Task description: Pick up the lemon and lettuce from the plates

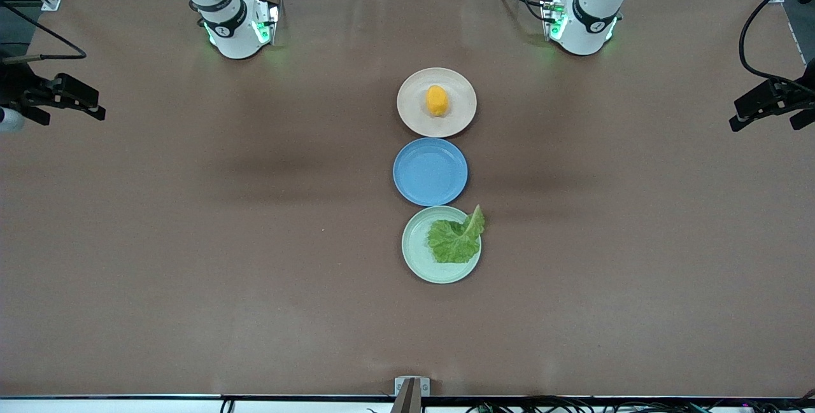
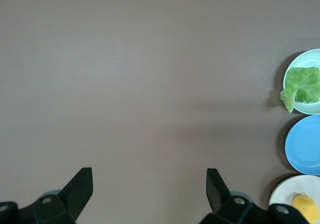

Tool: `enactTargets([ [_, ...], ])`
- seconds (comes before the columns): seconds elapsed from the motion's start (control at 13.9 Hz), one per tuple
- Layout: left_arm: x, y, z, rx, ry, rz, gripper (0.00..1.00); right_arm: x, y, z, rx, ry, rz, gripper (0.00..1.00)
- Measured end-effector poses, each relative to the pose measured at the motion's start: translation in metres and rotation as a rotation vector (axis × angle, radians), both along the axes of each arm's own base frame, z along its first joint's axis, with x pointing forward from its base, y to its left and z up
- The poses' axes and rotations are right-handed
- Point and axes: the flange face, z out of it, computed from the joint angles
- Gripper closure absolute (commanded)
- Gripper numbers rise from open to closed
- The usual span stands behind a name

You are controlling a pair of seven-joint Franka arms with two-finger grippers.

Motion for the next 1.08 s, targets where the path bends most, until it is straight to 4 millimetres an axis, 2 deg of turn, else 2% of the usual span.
enactTargets([
  [0.72, 0.001, -0.005, -0.003, -0.025, 0.009, -0.005, 0.0, -0.003, 0.008, -0.006, 0.001, 0.01, 0.014, 0.0],
  [0.87, 0.007, -0.025, -0.017, -0.032, 0.038, -0.034, 0.0, -0.003, 0.008, -0.006, 0.001, 0.008, 0.014, 0.0],
  [1.08, 0.024, -0.09, -0.064, -0.024, 0.123, 0.002, 0.0, -0.002, 0.008, -0.006, 0.001, 0.004, 0.014, 0.0],
])
